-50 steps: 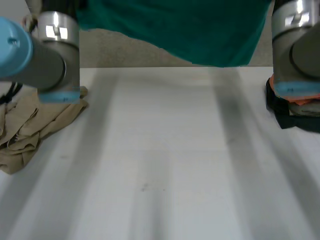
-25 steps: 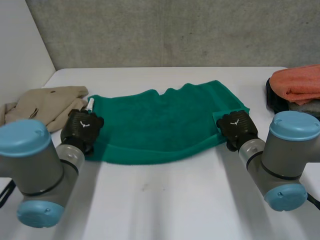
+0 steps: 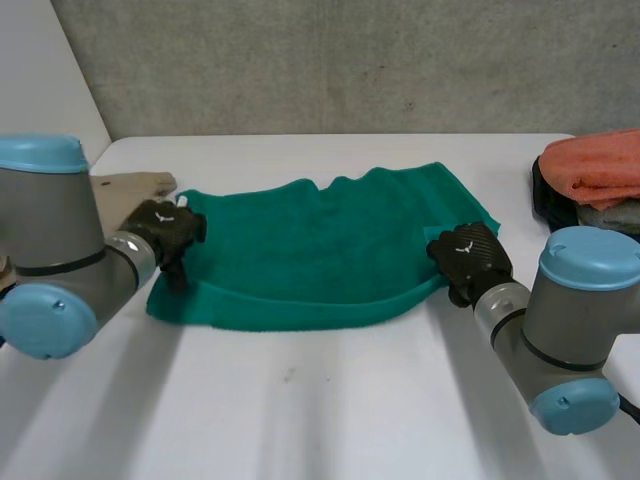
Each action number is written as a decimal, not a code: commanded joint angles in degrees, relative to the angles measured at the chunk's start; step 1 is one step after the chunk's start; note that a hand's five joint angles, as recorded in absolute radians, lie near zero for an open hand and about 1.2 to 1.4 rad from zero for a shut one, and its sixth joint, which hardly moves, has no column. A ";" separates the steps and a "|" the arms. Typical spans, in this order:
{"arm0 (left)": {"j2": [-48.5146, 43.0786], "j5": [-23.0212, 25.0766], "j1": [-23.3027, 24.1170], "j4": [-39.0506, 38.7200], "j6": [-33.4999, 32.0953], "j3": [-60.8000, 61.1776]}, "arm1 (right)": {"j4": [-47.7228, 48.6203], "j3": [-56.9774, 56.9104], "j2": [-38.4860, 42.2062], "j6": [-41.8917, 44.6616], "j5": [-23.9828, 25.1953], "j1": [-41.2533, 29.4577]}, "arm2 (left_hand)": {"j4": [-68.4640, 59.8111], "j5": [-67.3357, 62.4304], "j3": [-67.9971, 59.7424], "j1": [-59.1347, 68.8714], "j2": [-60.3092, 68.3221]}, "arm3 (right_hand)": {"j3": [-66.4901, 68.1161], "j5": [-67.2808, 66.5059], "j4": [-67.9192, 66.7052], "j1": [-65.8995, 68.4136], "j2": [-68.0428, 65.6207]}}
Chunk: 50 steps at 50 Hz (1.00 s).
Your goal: Fold the laundry.
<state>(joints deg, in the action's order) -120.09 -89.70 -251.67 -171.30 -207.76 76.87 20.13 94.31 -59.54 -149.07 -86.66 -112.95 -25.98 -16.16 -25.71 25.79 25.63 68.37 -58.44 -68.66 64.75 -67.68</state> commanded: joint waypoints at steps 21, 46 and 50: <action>-5.07 -8.12 1.18 -0.09 -0.72 -1.03 | -5.09 -2.55 -3.91 -2.44 -0.27 2.90 | -54.02 -53.84 -54.29 54.21 54.37 | -54.08 54.16 54.37 -50.46 53.39; 8.47 -4.08 1.09 -3.08 -0.02 5.74 | -31.03 -29.34 3.80 19.25 23.02 14.95 | -54.02 -53.84 -54.29 54.21 54.37 | -42.48 42.55 42.77 -38.86 41.78; 8.99 -4.08 0.92 -3.34 0.16 7.59 | -31.12 -36.82 9.96 19.26 23.46 12.84 | -54.02 -53.84 -54.29 54.21 54.37 | -42.31 42.38 42.60 -38.69 41.61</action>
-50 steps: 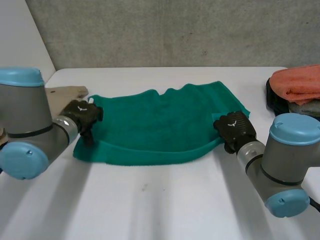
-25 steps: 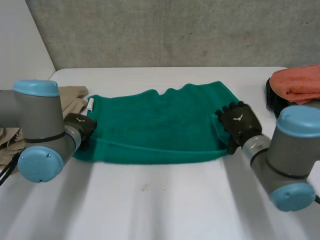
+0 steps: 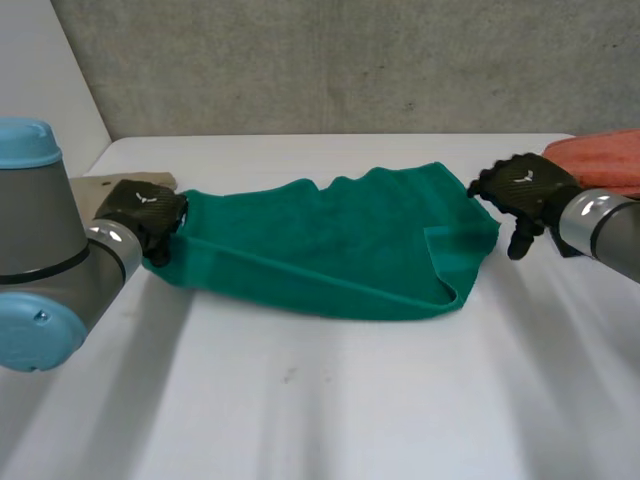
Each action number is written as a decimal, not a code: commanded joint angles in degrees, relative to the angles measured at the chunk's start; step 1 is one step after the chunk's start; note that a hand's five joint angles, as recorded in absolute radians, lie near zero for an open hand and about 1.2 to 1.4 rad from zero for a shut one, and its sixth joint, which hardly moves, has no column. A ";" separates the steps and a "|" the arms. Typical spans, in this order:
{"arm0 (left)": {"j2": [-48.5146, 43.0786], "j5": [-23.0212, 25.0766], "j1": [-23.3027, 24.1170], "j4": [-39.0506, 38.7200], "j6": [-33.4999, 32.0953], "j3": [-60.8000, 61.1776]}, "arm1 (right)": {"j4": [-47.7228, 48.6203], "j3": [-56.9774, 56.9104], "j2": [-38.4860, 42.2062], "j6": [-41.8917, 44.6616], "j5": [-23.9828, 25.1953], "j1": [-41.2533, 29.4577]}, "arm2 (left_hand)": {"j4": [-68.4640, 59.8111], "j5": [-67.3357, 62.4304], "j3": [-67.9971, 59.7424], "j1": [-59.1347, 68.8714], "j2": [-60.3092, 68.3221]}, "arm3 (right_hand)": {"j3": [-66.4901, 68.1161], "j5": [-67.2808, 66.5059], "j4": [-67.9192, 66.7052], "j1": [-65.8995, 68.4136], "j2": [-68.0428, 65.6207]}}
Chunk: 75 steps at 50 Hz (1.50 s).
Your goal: Fold the laundry.
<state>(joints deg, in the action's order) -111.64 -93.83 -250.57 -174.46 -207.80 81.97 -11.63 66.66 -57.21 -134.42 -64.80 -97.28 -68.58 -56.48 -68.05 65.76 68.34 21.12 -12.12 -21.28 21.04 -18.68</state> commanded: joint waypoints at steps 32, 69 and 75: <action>3.80 0.14 -1.15 -4.22 0.29 5.48 | -1.20 -35.55 34.62 4.96 0.81 -7.04 | -11.42 -13.52 -11.95 14.24 11.66 | 19.56 -18.56 -19.40 19.64 -22.00; 24.35 6.10 -11.43 -2.55 3.27 5.74 | -12.17 3.73 -24.25 3.91 -12.19 4.64 | -11.42 -13.52 -11.95 14.24 11.66 | 58.88 -57.88 -58.72 58.96 -61.32; 26.92 10.95 -12.05 0.88 3.98 8.55 | -20.27 8.56 -29.01 3.64 -11.23 4.73 | -11.42 -13.52 -11.95 14.24 11.66 | 58.88 -57.88 -58.72 58.96 -61.32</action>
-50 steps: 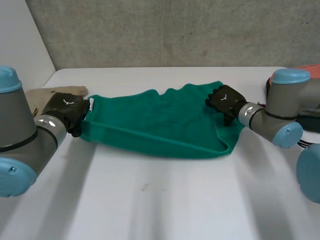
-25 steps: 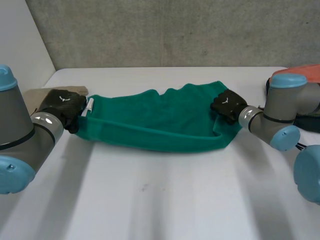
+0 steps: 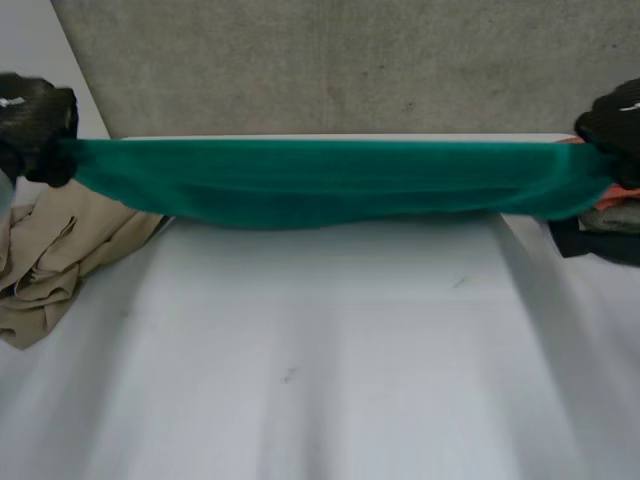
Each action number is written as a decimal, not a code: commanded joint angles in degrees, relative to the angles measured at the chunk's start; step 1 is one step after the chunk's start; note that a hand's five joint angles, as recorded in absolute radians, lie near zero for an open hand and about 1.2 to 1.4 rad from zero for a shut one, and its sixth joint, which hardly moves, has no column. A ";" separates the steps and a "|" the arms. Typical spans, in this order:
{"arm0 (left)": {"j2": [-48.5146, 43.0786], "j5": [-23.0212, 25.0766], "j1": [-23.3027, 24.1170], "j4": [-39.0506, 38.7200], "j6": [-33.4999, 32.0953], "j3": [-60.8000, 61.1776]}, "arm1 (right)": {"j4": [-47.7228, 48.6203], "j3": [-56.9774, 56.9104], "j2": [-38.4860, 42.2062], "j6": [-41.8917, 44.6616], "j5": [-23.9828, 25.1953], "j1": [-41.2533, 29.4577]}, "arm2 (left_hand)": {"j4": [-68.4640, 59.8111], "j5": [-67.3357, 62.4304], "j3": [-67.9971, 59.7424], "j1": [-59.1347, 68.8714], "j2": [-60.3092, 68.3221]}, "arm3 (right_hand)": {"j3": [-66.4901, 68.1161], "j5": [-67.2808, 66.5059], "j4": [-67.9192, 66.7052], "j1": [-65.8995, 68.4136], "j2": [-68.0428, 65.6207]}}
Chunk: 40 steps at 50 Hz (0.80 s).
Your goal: Fold the laundry.
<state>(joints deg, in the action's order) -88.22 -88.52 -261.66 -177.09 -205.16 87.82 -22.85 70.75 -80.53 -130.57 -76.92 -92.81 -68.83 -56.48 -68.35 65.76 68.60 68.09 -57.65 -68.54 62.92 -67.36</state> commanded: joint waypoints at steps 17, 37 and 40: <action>-26.72 1.51 2.90 -10.20 -9.11 -8.08 | 1.65 -8.41 21.45 -2.93 -7.26 -1.67 | -11.17 -13.52 -11.65 14.24 11.40 | 11.91 -12.35 -11.46 17.08 -12.64; -36.67 -6.76 5.37 -37.91 7.84 -37.30 | 55.73 -20.48 24.19 -17.52 -13.87 -9.32 | -11.17 -13.52 -11.65 14.24 11.40 | 11.91 -12.35 -11.46 17.08 -12.64; -36.24 -6.58 5.03 -35.00 8.02 -31.68 | 53.79 -16.97 24.46 -17.61 -12.99 -9.50 | -11.17 -13.52 -11.65 14.24 11.40 | 11.91 -12.35 -11.46 17.08 -12.64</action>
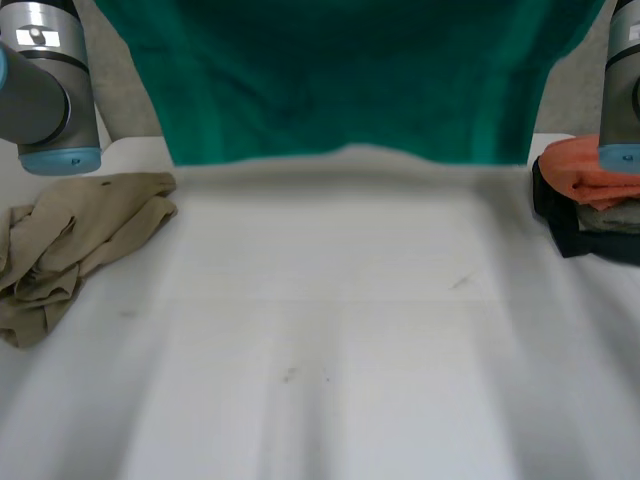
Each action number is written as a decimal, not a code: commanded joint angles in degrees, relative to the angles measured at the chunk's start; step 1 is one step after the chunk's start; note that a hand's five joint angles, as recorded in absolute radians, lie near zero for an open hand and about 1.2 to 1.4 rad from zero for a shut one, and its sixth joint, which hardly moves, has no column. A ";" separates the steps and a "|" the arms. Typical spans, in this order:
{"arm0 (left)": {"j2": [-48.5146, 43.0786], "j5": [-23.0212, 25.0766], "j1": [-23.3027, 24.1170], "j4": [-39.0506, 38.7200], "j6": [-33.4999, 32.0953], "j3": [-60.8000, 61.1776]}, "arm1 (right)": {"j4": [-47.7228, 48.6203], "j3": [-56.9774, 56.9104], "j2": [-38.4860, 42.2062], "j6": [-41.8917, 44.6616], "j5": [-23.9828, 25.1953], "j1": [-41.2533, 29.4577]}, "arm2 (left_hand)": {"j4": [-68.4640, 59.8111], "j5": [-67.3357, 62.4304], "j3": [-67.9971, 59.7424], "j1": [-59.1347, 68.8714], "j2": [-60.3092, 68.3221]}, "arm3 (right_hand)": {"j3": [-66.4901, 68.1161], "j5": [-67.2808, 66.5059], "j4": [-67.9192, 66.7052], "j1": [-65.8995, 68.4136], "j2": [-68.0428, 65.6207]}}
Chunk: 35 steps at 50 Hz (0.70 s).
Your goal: Fold the laundry.
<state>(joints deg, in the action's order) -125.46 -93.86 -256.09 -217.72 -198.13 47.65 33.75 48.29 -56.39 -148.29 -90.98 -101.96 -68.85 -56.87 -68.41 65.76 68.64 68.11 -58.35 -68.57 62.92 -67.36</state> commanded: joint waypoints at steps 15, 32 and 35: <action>3.37 7.55 -0.82 7.57 -4.97 38.55 | -20.63 22.80 4.97 0.99 8.54 0.36 | -11.15 -13.13 -11.59 14.24 11.36 | 11.89 -11.65 -11.43 17.08 -12.64; 39.13 9.04 -10.65 43.34 -37.50 72.84 | -55.63 50.93 -20.59 26.81 9.33 9.31 | -11.15 -13.13 -11.59 14.24 11.36 | 11.89 -11.65 -11.43 17.08 -12.64; 41.87 12.55 -12.24 43.62 -39.17 73.55 | -55.46 52.79 -22.89 30.17 9.85 11.08 | -11.15 -13.13 -11.59 14.24 11.36 | 11.89 -11.65 -11.43 17.08 -12.64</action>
<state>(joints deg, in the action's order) -91.63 -85.30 -264.14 -181.38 -232.13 117.26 -17.95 95.02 -72.14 -127.28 -81.72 -95.11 -68.86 -56.87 -68.45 65.76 68.67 68.09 -58.42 -68.59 62.92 -67.36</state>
